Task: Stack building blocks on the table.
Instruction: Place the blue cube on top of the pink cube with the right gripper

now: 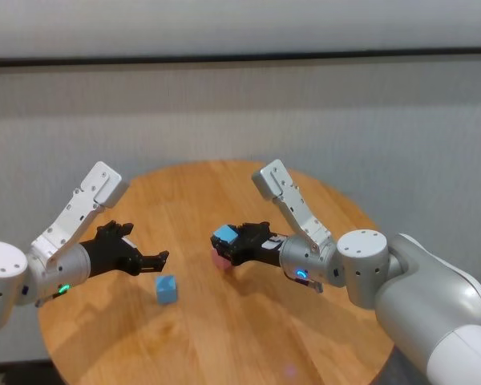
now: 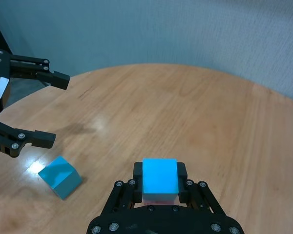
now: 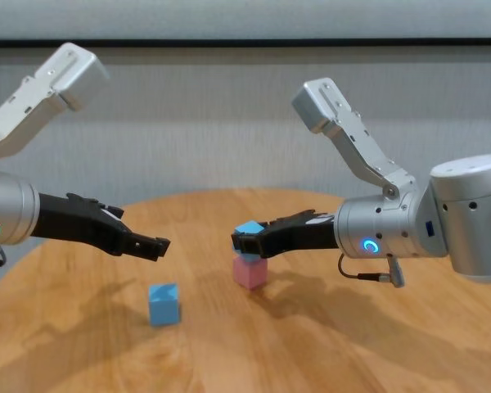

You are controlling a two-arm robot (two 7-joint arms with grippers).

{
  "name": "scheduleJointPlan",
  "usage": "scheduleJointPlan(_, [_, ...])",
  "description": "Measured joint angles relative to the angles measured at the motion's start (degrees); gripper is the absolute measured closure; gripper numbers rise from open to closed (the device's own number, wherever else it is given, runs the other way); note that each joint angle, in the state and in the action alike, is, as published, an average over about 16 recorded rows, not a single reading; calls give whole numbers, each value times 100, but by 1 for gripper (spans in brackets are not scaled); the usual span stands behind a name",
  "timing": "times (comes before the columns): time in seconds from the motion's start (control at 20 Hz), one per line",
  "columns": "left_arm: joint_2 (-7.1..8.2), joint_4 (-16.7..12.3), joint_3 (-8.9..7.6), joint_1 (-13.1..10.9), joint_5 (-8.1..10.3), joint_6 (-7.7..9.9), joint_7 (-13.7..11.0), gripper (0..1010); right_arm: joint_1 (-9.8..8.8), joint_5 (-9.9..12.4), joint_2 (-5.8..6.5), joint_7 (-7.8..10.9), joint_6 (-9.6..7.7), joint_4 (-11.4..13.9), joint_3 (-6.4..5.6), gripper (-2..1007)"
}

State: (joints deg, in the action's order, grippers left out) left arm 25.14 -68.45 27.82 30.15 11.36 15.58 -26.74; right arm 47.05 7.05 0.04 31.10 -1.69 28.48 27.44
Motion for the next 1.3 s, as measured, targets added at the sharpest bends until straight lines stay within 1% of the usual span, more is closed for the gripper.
scheduleJointPlan(0.2, [0,0,0,0,0,0,0,9,42,-44,-40,-10,33,-111,-17,635])
scheduleJointPlan(0.55, [0,0,0,0,0,0,0,9,89,-128,-80,-29,76,-234,-49,635])
scheduleJointPlan(1.0, [0,0,0,0,0,0,0,9,119,-212,-103,-43,100,-298,-89,632])
scheduleJointPlan(1.15, [0,0,0,0,0,0,0,9,119,-222,-109,-41,85,-298,-113,610])
scheduleJointPlan(1.3, [0,0,0,0,0,0,0,9,116,-225,-118,-33,66,-296,-140,563])
